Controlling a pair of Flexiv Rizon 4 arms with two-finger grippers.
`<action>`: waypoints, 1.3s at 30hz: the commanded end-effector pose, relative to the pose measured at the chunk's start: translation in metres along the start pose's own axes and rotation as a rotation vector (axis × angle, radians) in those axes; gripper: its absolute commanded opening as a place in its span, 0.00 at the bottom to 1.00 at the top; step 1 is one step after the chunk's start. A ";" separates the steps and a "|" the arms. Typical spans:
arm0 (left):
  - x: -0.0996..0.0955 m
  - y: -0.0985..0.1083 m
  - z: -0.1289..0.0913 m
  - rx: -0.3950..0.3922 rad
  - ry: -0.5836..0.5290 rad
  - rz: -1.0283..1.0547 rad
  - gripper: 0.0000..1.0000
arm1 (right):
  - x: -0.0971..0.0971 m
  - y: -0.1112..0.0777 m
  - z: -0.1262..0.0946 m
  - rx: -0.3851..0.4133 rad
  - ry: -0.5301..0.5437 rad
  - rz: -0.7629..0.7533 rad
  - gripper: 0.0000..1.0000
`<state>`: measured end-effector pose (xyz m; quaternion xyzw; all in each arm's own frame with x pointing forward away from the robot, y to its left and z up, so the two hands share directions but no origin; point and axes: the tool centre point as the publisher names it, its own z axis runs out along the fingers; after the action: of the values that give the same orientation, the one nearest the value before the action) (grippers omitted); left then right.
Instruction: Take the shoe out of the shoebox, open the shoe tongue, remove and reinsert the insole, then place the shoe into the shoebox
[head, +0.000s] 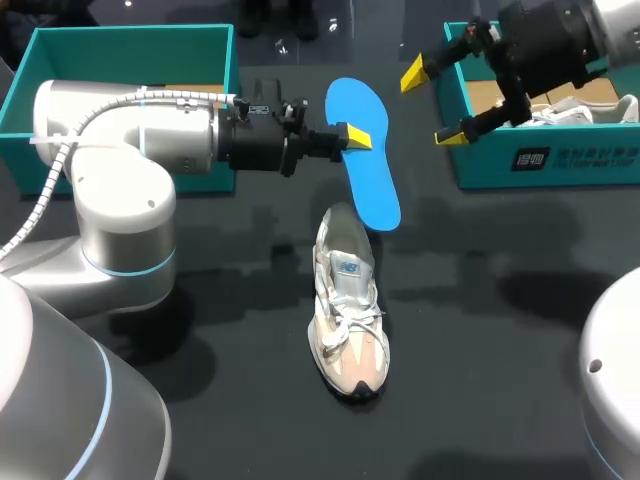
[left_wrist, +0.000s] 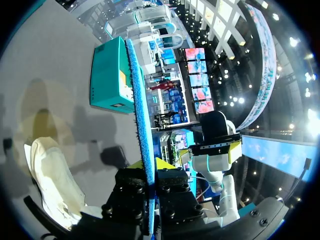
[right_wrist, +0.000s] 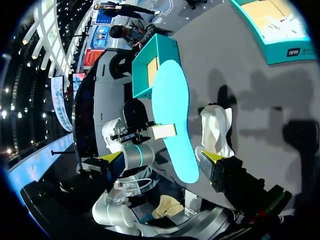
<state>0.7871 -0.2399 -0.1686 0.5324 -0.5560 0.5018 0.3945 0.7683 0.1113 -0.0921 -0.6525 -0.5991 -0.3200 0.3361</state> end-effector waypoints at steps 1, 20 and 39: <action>-0.001 0.000 0.002 0.000 0.001 0.000 0.00 | 0.012 0.001 0.001 0.011 -0.237 0.021 1.00; -0.001 0.000 0.002 0.000 0.001 0.000 0.00 | 0.066 -0.002 0.020 0.015 -0.555 0.087 1.00; -0.001 0.000 0.002 0.000 0.001 0.000 0.00 | 0.097 -0.008 0.036 0.012 -0.737 0.059 1.00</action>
<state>0.7870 -0.2400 -0.1686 0.5324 -0.5559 0.5018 0.3946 0.7648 0.1886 -0.0338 -0.7329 -0.6512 -0.1109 0.1628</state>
